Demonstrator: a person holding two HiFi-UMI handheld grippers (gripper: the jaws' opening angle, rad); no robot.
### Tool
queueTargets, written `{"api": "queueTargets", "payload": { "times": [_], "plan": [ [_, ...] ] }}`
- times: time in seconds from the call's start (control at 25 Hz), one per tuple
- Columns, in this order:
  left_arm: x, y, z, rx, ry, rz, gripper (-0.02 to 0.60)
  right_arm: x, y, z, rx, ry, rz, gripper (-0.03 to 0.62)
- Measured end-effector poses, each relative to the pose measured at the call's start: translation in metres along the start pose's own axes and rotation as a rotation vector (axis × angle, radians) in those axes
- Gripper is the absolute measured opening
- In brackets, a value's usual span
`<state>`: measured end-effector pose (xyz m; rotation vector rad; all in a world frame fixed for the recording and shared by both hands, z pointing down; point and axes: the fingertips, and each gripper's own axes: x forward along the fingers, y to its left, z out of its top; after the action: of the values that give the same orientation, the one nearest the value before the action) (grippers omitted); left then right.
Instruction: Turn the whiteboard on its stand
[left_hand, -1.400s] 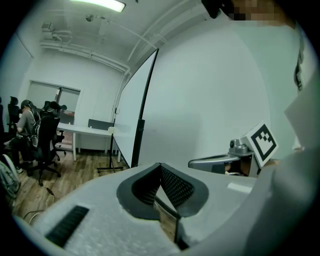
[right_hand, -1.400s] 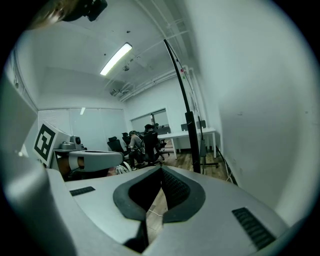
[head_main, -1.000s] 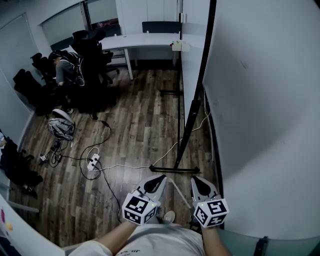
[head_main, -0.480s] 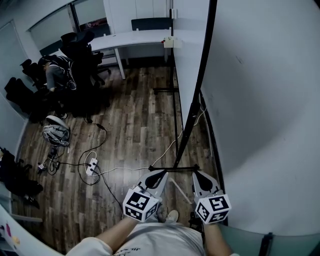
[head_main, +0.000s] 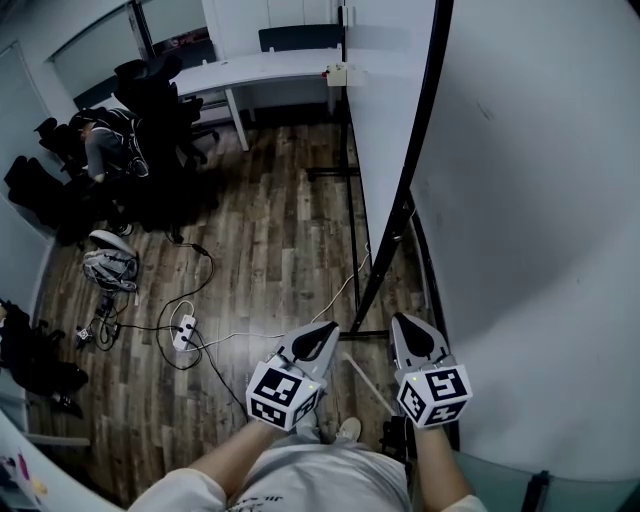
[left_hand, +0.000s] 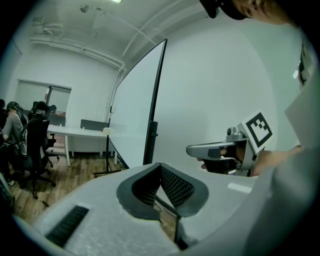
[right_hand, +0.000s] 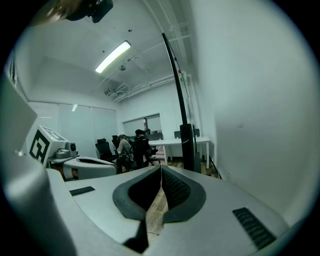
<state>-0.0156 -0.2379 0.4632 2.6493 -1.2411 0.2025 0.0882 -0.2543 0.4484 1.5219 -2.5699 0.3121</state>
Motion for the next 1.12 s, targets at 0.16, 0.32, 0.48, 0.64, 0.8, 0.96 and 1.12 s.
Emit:
{"api": "queueTargets", "payload": {
  "times": [0.16,0.32,0.48,0.64,0.8,0.96,1.12],
  "plan": [
    [0.012,0.017,0.009,0.007,-0.006,0.009,0.009,0.022,-0.013,0.010,-0.005,-0.006,-0.012,0.006],
    [0.021,0.029,0.016,0.014,-0.009,0.011,0.009,0.043,-0.025,0.019,-0.016,-0.005,-0.018,0.007],
    [0.033,0.037,0.017,0.013,-0.007,0.012,0.009,0.064,-0.043,0.027,-0.003,-0.018,-0.037,0.008],
    [0.044,0.044,0.021,0.003,-0.003,0.010,0.009,0.085,-0.060,0.037,0.017,-0.028,-0.057,0.016],
    [0.047,0.048,0.020,-0.013,0.002,0.014,0.009,0.104,-0.066,0.041,0.025,-0.022,-0.063,0.133],
    [0.055,0.052,0.017,-0.003,0.011,0.010,0.009,0.124,-0.073,0.038,0.015,-0.013,-0.089,0.172],
    [0.059,0.059,0.022,0.005,0.011,0.012,0.009,0.140,-0.078,0.035,0.010,0.004,-0.110,0.204]
  ]
}}
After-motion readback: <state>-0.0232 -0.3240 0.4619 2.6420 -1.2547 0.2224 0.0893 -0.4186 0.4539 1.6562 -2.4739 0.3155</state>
